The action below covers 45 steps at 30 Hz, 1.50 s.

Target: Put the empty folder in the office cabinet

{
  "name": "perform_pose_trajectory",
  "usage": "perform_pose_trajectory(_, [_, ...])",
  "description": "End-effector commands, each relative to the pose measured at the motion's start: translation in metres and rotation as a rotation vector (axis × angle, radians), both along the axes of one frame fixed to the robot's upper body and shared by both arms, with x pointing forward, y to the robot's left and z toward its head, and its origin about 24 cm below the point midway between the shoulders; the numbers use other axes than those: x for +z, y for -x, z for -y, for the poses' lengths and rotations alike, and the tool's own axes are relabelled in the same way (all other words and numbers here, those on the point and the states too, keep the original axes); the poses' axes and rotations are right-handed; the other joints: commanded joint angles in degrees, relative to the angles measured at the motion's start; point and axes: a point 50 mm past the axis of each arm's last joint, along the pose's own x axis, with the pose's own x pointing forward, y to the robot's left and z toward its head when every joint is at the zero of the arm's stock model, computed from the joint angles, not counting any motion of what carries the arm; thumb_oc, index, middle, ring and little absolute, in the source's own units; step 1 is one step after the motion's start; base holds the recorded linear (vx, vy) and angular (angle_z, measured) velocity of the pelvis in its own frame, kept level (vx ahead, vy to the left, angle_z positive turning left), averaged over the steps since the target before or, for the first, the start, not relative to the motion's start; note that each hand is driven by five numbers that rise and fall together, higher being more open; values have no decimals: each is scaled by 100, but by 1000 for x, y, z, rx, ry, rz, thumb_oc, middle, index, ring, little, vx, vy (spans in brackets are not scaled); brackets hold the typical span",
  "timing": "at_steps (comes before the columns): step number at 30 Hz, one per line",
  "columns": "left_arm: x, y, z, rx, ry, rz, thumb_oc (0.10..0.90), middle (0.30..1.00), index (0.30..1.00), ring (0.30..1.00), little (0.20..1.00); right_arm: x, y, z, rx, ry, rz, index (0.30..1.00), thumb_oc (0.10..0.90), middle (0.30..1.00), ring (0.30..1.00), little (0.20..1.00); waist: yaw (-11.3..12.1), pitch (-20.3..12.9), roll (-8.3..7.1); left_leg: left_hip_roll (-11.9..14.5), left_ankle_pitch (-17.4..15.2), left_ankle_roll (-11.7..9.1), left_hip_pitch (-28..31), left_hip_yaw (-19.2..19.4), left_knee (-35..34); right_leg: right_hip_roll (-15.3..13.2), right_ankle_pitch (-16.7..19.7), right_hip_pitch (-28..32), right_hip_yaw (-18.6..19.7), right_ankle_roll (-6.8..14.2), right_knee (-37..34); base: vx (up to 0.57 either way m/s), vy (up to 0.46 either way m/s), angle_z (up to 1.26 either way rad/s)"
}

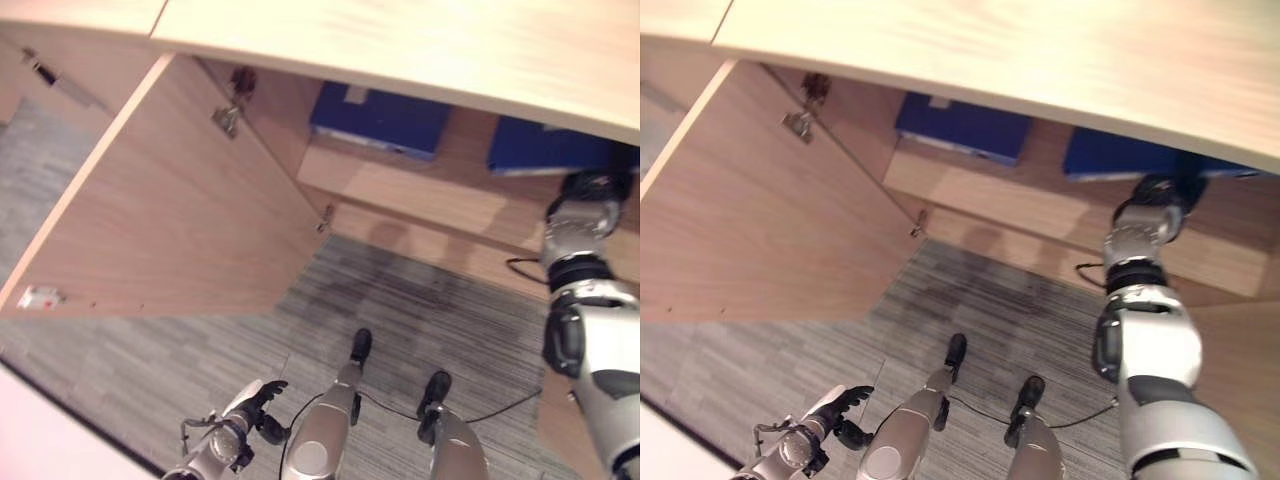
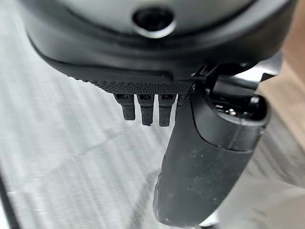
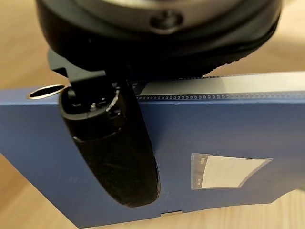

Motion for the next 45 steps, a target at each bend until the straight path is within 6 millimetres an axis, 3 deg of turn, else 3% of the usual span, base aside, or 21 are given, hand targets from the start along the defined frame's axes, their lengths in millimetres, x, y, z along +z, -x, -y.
perform_pose_trajectory(1, [-1, 15, -21, 31, -32, -49, 800, 900, 900, 900, 900, 92, 22, 11, -62, 273, 207, 300, 400, 300, 300, 300, -18, -240, 1, 210, -1658, -264, -426, 193, 1663, -84, -758, -302, 239, 361, 658, -2, -22, 32])
perform_pose_trajectory(2, [-1, 15, -20, 31, -31, -48, 800, 900, 900, 900, 900, 93, 22, 11, -62, 273, 207, 300, 400, 300, 300, 300, -1, -215, 18, 209, -1542, -251, -507, 222, 1687, -113, -640, -385, 178, 337, 677, -8, 0, 37])
perform_pose_trajectory(4, [1, 15, -28, 71, -37, -39, 800, 900, 900, 900, 900, 112, 31, 16, -93, 335, 205, 300, 400, 300, 300, 300, -42, -212, 38, 188, -1850, -255, -862, 224, 2130, -180, -948, -774, 331, 329, 1159, 38, -17, 30])
perform_pose_trajectory(11, [6, 8, -22, 40, -24, -5, 800, 900, 900, 900, 900, 143, 48, 25, -161, 370, 217, 300, 400, 300, 300, 300, -37, -214, 156, 163, -2102, -224, -1838, 265, 2936, -402, -1251, -1807, 507, 314, 2088, -7, -1, -1])
perform_pose_trajectory(12, [6, 7, -20, 34, -16, 2, 800, 900, 900, 900, 900, 146, 50, 27, -178, 372, 212, 900, 800, 900, 900, 900, -51, -222, 177, 155, -2094, -227, -1974, 259, 2987, -425, -1274, -1926, 531, 304, 2141, 0, 0, 0])
perform_pose_trajectory(18, [5, 6, -12, 50, 18, 21, 800, 900, 900, 900, 900, 151, 51, 25, -209, 342, 163, 900, 800, 900, 900, 900, -89, -311, 326, 82, -2128, -161, -2343, 284, 3004, -455, -1365, -2460, 712, 276, 2450, 6, 3, 0])
perform_pose_trajectory(29, [7, 4, -6, 70, 45, 47, 800, 900, 900, 900, 900, 140, 47, 27, -217, 258, 61, 900, 800, 900, 900, 900, -171, -192, 418, -48, -2100, -117, -2075, 303, 2762, -415, -1353, -2246, 742, 297, 2313, 13, -1, -2])
perform_pose_trajectory(38, [4, 2, -16, 74, -42, 25, 800, 900, 900, 900, 900, 116, 35, 28, -182, 214, -194, 900, 800, 900, 900, 900, -309, -145, 266, -37, -1975, -179, -1460, 302, 2262, -263, -1217, -1601, 609, 259, 1772, -11, -11, -1])
perform_pose_trajectory(45, [0, 4, -27, 99, -117, -13, 800, 900, 900, 900, 900, 93, 30, 29, -151, 213, -355, 900, 800, 900, 900, 900, -286, -186, 124, 13, -1779, -223, -939, 254, 1700, -121, -990, -993, 480, 246, 1078, -21, -27, -7])
